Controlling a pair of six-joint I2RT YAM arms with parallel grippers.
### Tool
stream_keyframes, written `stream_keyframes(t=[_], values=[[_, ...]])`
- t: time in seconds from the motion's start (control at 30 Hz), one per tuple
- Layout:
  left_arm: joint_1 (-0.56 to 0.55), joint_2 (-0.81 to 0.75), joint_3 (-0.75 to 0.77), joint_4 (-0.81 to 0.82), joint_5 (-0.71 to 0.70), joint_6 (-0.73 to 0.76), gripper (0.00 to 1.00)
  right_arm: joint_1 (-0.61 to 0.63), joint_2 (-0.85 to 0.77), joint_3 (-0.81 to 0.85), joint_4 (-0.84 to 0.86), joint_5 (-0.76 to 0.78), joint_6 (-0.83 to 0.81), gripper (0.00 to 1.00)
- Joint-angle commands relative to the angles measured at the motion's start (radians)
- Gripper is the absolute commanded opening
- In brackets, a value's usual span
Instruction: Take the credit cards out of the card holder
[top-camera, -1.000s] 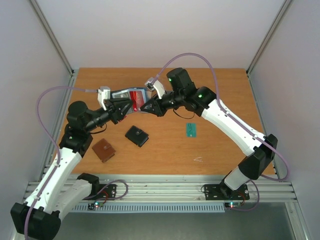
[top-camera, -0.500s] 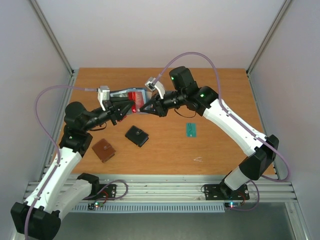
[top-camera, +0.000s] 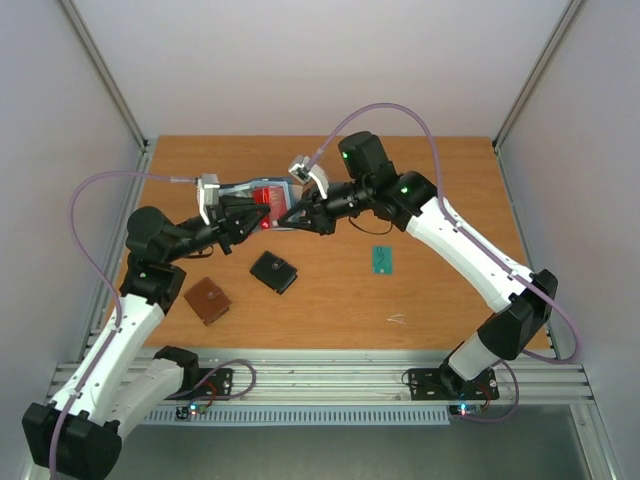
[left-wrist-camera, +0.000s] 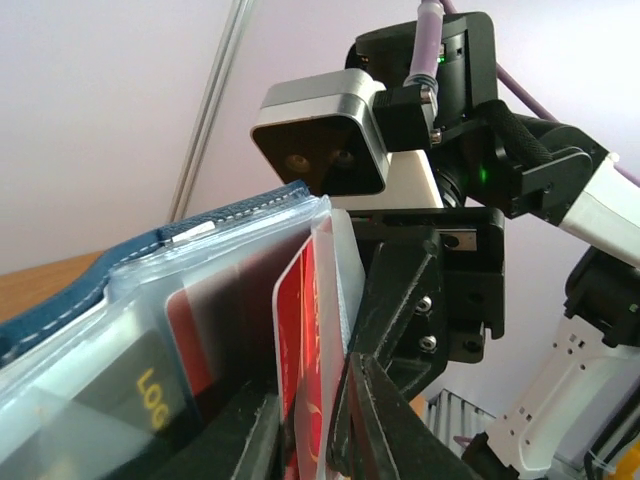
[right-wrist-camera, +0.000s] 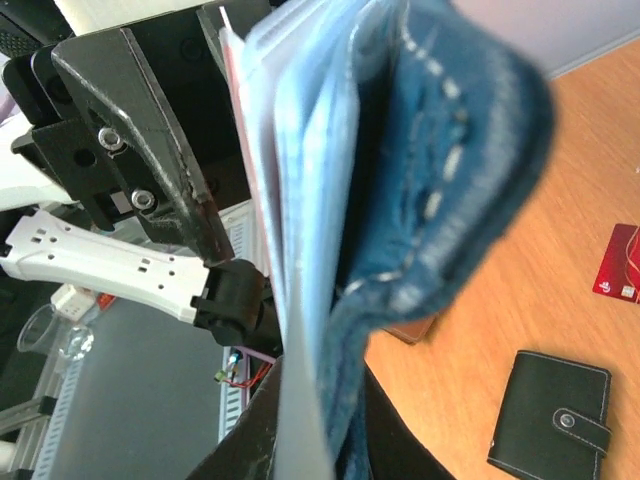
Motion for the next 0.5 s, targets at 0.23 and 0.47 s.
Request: stream_keyframes(t=[0.23, 0.47], values=[[-0.038, 0.007, 0.013, 0.096, 0.114, -0.018, 0.0, 0.03, 0.046, 0.062, 0.079, -0.061, -0.019, 0.01], [-0.036, -0.024, -0.012, 0.024, 0.038, 0.012, 0.0, 0.007, -0.006, -0.008, 0.063, -0.058, -0.006, 0.24]])
